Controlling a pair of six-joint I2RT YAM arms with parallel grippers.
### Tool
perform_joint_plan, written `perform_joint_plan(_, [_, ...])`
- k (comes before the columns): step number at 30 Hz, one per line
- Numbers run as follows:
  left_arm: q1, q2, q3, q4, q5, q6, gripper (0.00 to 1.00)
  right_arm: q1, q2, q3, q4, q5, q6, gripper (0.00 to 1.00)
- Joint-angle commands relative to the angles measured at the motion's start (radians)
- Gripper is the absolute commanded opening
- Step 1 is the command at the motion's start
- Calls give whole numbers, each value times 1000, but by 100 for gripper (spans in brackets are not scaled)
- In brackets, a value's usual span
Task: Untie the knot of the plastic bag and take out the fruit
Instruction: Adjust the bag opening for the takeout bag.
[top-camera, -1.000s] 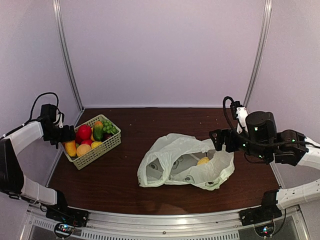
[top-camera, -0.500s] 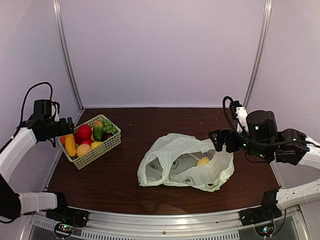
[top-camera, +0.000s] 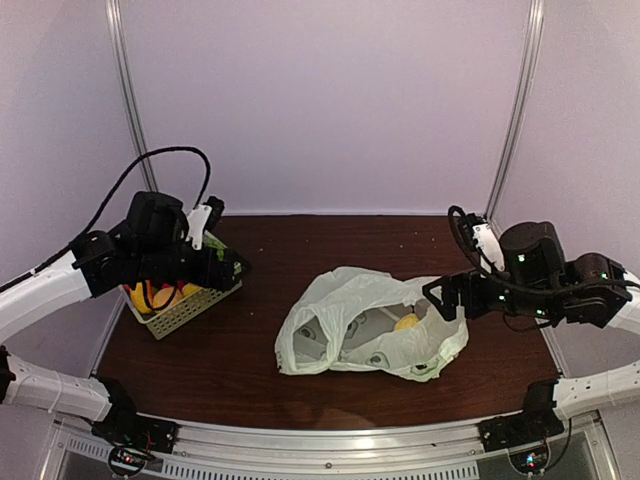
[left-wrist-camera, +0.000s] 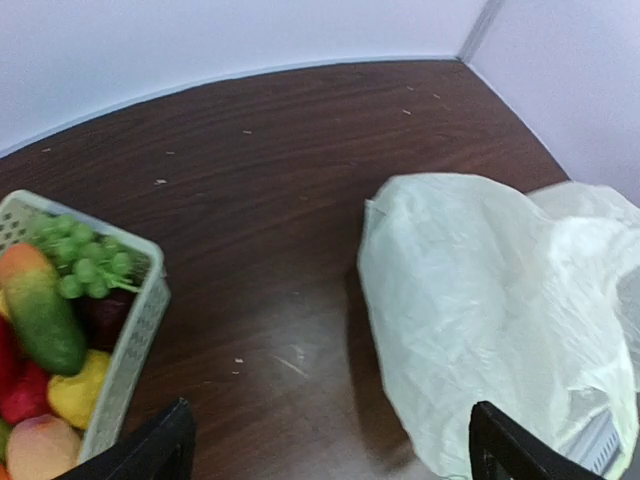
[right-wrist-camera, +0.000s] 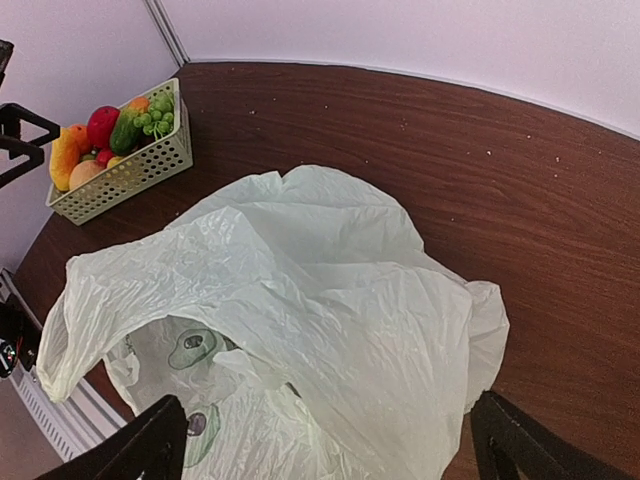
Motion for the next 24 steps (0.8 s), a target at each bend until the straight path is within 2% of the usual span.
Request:
perform_joint_plan(1, [-185, 62, 19, 168, 152, -34, 97, -3, -38, 14, -127, -13, 38, 99])
perform_joint_plan(5, [-298, 126, 33, 263, 214, -50, 98, -4, -42, 16, -159, -3, 55, 99])
perform_joint_plan(9, [-315, 178, -2, 365, 276, -91, 97, -3, -32, 4, -162, -7, 66, 99])
perform_joint_plan(19, [-329, 318, 27, 268, 165, -128, 98, -4, -23, -27, -134, -9, 82, 99])
perform_joint_plan(22, [-336, 334, 25, 281, 154, -142, 97, -4, -19, -33, -135, -11, 85, 99])
perform_joint_plan(24, [-339, 338, 20, 301, 158, -148, 94, -3, -19, -38, -138, -13, 87, 98])
